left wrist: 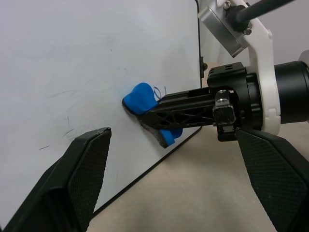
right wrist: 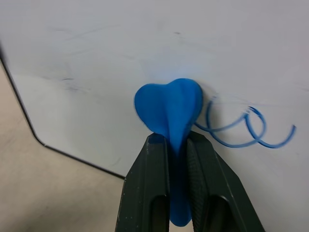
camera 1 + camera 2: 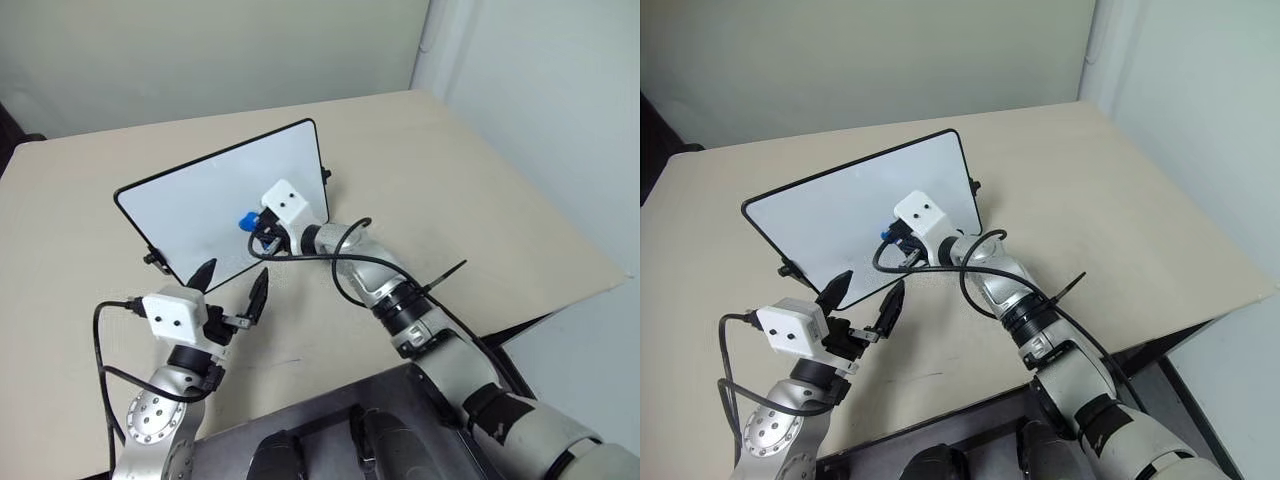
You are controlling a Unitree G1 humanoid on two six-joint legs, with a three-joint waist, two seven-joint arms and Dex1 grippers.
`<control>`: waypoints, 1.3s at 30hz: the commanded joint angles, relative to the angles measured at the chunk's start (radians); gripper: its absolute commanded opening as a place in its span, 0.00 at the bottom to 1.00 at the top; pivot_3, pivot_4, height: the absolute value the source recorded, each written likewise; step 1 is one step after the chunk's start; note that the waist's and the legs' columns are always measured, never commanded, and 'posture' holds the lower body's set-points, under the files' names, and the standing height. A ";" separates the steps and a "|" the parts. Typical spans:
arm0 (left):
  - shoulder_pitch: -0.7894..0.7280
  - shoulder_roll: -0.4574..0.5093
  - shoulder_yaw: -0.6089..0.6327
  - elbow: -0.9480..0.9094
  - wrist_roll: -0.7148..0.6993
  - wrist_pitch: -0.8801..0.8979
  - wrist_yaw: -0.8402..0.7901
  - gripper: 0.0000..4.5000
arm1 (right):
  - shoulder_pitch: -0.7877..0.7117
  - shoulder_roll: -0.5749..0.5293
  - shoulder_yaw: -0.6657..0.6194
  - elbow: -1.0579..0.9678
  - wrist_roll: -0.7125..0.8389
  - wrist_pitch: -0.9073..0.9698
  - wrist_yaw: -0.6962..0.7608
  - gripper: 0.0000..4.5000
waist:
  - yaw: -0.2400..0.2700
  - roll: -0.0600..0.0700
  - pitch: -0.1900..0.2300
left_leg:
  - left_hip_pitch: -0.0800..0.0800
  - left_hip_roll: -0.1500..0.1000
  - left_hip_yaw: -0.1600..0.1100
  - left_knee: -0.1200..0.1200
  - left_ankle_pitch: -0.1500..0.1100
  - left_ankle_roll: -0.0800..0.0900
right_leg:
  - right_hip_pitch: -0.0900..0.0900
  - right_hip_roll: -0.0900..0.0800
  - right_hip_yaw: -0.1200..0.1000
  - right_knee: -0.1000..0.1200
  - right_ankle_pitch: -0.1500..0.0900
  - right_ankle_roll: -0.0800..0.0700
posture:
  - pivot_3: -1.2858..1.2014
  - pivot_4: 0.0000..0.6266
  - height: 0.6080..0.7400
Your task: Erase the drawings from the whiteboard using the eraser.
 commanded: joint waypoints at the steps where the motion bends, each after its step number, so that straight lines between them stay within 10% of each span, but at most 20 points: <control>1: 0.006 0.000 0.007 -0.036 0.001 -0.023 0.001 1.00 | -0.058 0.048 -0.085 0.046 0.022 -0.028 -0.082 0.05 | 0.000 0.000 0.000 | 0.000 0.000 0.000 0.000 0.001 0.000 | 0.000 0.000 0.000 0.000 0.000 0.000 | 0.52 0.24 0.97; 39: 0.018 0.000 -0.005 -0.065 0.003 -0.014 0.009 1.00 | -0.034 0.078 0.036 0.046 -0.056 -0.057 0.008 0.05 | -0.015 -0.001 0.000 | 0.000 0.000 0.001 -0.001 0.002 -0.005 | -0.006 0.001 -0.002 -0.002 0.007 0.004 | 0.52 0.24 0.97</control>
